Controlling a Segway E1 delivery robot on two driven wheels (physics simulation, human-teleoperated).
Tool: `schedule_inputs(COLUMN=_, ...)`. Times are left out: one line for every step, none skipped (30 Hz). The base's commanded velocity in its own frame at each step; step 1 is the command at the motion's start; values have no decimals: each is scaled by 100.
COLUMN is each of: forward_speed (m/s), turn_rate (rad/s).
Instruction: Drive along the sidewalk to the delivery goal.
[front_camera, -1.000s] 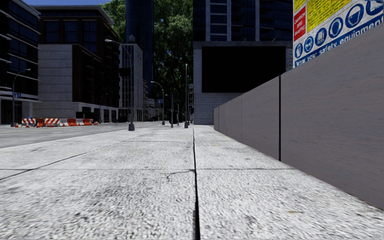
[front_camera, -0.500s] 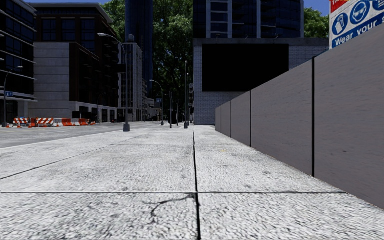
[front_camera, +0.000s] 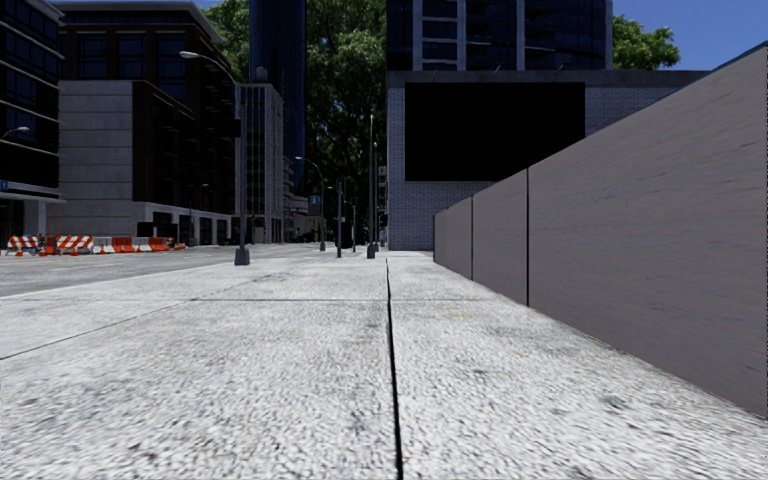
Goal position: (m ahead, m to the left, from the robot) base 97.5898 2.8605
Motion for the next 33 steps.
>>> schedule_inputs(forward_speed=200, turn_rate=0)
schedule_inputs(forward_speed=200, turn_rate=0)
schedule_inputs(forward_speed=200, turn_rate=0)
schedule_inputs(forward_speed=200, turn_rate=0)
schedule_inputs(forward_speed=200, turn_rate=0)
schedule_inputs(forward_speed=200, turn_rate=0)
schedule_inputs(forward_speed=200, turn_rate=0)
schedule_inputs(forward_speed=200, turn_rate=0)
schedule_inputs(forward_speed=200, turn_rate=0)
schedule_inputs(forward_speed=200, turn_rate=0)
schedule_inputs(forward_speed=200, turn_rate=0)
schedule_inputs(forward_speed=200, turn_rate=0)
schedule_inputs(forward_speed=200, turn_rate=0)
schedule_inputs(forward_speed=200, turn_rate=0)
schedule_inputs(forward_speed=200, turn_rate=0)
schedule_inputs(forward_speed=200, turn_rate=0)
schedule_inputs(forward_speed=200, turn_rate=0)
schedule_inputs(forward_speed=200, turn_rate=0)
schedule_inputs(forward_speed=200, turn_rate=0)
schedule_inputs(forward_speed=200, turn_rate=0)
schedule_inputs(forward_speed=200, turn_rate=0)
schedule_inputs(forward_speed=200, turn_rate=0)
schedule_inputs(forward_speed=200, turn_rate=0)
schedule_inputs(forward_speed=200, turn_rate=0)
schedule_inputs(forward_speed=200, turn_rate=0)
schedule_inputs(forward_speed=200, turn_rate=0)
schedule_inputs(forward_speed=200, turn_rate=0)
schedule_inputs(forward_speed=200, turn_rate=0)
schedule_inputs(forward_speed=200, turn_rate=0)
schedule_inputs(forward_speed=200, turn_rate=0)
schedule_inputs(forward_speed=200, turn_rate=0)
schedule_inputs(forward_speed=200, turn_rate=0)
schedule_inputs(forward_speed=200, turn_rate=0)
